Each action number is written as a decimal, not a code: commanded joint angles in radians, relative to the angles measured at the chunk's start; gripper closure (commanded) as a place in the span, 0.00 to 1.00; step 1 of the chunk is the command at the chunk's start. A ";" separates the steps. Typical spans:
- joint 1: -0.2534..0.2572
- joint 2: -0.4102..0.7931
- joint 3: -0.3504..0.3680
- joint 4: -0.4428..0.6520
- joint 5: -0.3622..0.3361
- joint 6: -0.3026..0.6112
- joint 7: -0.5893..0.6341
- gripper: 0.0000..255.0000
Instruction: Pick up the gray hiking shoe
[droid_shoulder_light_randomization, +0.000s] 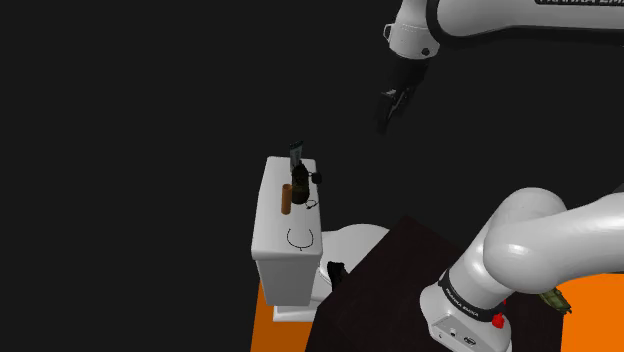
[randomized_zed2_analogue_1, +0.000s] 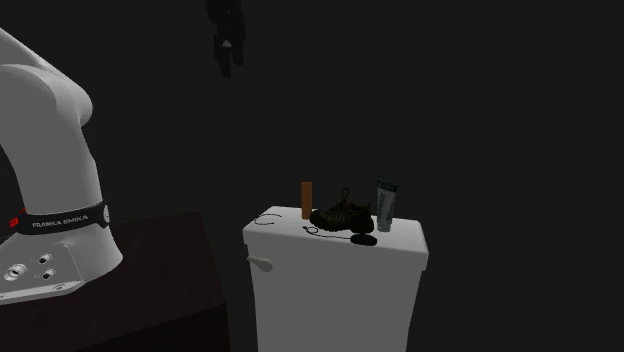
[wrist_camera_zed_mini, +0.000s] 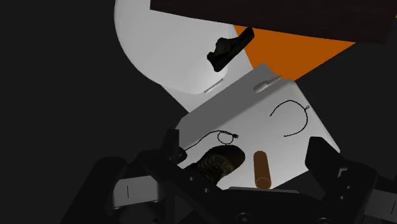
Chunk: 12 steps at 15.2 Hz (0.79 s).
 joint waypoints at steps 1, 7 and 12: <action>0.000 0.000 0.000 0.000 0.000 0.000 0.000 0.00; -0.003 0.152 -0.070 -0.047 -0.008 0.207 -0.079 0.00; 0.000 0.315 -0.123 -0.045 0.003 0.371 -0.152 0.00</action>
